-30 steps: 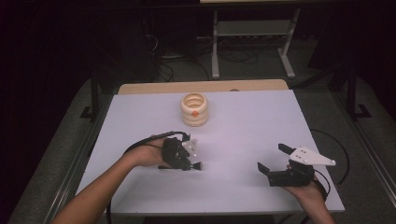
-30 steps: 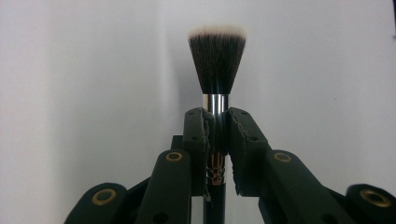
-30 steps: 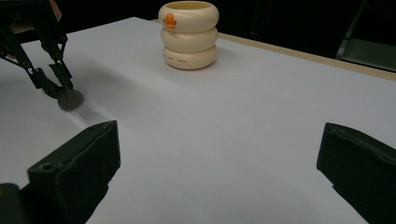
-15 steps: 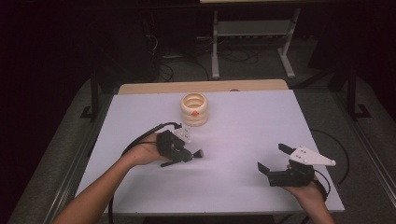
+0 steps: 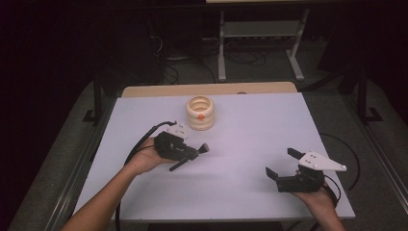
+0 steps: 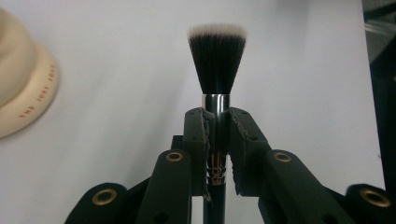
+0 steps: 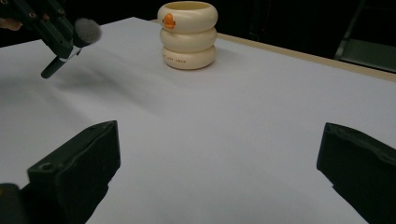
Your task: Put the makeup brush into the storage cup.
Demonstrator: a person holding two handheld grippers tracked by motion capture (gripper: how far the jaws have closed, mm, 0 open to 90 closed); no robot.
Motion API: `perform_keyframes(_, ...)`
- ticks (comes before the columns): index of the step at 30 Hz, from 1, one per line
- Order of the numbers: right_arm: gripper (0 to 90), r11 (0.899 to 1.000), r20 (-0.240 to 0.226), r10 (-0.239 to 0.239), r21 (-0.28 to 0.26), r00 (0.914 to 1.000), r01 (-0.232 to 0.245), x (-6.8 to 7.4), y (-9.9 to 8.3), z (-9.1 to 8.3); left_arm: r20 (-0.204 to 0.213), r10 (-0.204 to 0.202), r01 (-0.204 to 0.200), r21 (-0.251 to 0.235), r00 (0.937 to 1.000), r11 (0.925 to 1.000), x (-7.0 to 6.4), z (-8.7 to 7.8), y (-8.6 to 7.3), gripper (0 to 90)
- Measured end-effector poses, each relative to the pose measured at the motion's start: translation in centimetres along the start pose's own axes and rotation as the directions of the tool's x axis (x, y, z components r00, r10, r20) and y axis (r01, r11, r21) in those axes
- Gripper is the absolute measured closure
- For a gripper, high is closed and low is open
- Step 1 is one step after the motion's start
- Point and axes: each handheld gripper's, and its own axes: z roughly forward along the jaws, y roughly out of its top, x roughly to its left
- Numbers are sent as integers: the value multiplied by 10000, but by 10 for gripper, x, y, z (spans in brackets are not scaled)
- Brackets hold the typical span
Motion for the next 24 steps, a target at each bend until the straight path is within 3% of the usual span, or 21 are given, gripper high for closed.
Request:
perform_keyframes(9,0,10000,15,22,-26,10000,-22,0,0,-1,-595,-423,358,-1055,9973,9938,1,-9,-4,779)
perform_keyframes(14,0,10000,16,15,-14,10000,-15,-1,0,-1,-961,-694,515,-1775,9929,9828,1,-12,-8,779)
perform_keyframes(19,0,9999,18,100,24,9999,-101,-1,0,-2,-1197,-1019,692,-2511,9876,9655,2,-16,-10,779)
perform_keyframes(24,0,10000,59,-10,-97,10000,10,-2,0,-2,-1304,-1246,826,-2885,9836,9539,3,-17,-12,779)
